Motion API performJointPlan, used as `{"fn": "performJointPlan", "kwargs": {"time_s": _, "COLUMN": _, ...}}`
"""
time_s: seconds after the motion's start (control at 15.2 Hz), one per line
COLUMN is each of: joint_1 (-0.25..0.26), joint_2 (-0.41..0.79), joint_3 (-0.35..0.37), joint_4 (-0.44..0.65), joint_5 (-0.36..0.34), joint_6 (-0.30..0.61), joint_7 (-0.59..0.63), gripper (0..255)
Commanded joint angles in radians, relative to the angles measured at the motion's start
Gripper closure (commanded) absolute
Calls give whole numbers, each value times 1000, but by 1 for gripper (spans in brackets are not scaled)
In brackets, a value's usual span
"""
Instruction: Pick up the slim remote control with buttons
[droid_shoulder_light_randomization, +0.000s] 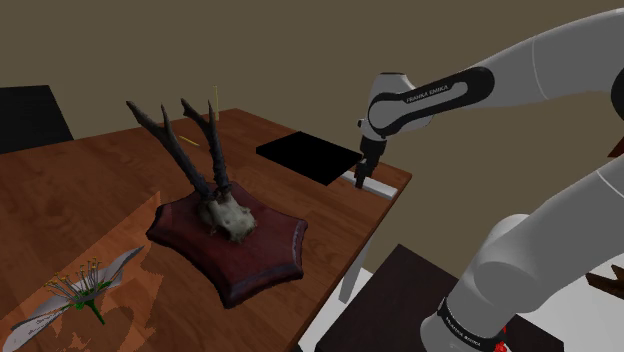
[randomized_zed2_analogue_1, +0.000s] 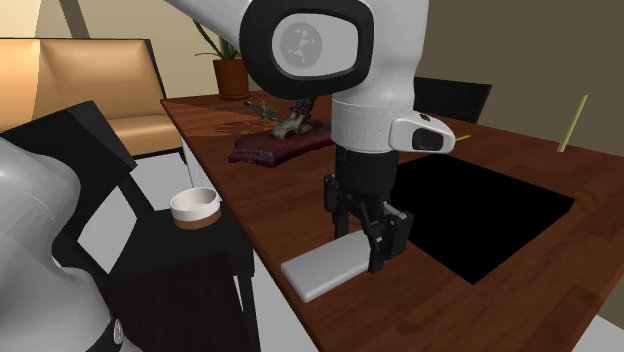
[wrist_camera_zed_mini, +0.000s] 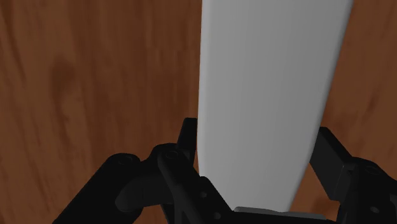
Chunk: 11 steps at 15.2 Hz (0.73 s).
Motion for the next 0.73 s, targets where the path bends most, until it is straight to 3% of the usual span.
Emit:
{"fn": "performJointPlan", "kwargs": {"time_s": 0.0, "joint_1": 0, "joint_2": 1, "joint_3": 0, "joint_4": 0, "joint_5": 0, "joint_6": 1, "joint_7": 0, "gripper": 255}}
{"fn": "performJointPlan", "kwargs": {"time_s": 0.26, "joint_1": 0, "joint_2": 1, "joint_3": -1, "joint_4": -1, "joint_5": 0, "joint_6": 1, "joint_7": -1, "gripper": 255}}
{"fn": "performJointPlan", "kwargs": {"time_s": 0.66, "joint_1": 0, "joint_2": -35, "joint_3": 6, "joint_4": 53, "joint_5": -1, "joint_6": -87, "joint_7": 1, "gripper": 255}}
